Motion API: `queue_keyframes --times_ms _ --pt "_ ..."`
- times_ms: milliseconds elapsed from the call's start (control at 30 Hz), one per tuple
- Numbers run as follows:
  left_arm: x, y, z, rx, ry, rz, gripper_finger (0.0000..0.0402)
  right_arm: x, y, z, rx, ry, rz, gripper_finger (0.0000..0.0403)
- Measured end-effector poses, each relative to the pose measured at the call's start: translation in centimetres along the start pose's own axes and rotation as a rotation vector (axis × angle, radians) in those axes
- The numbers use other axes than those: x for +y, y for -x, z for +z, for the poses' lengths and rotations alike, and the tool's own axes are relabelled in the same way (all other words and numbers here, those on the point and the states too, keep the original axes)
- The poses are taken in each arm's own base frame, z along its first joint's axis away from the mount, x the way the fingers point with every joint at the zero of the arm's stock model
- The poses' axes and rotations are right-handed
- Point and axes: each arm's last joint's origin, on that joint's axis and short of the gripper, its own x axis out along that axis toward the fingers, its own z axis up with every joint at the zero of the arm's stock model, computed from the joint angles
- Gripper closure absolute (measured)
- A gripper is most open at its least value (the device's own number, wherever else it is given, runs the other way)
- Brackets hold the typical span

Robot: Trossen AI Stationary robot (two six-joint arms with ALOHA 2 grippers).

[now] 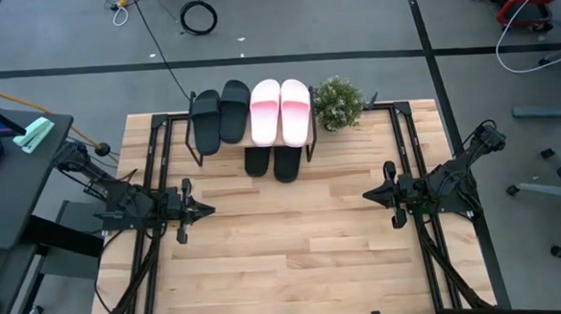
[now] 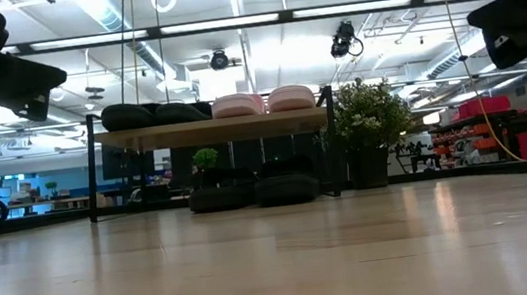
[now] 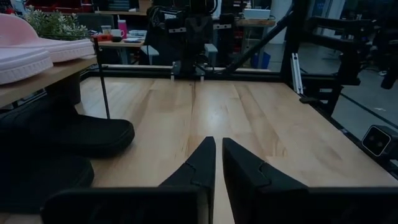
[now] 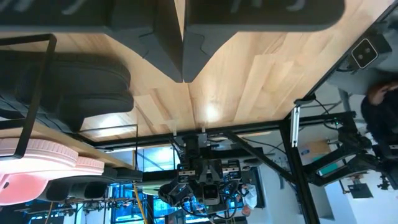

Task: Pick and place slides into the shelf
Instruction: Return to Home Position

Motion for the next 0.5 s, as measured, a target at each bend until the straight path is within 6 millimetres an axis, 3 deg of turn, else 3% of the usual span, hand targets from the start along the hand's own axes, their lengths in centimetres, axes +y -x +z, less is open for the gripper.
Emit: queue_keyframes --times_ms 500 --pt "0.0 0.0 0.01 0.0 0.0 0.0 0.0378 0.0 0.0 -0.01 0.0 0.0 0.0 0.0389"
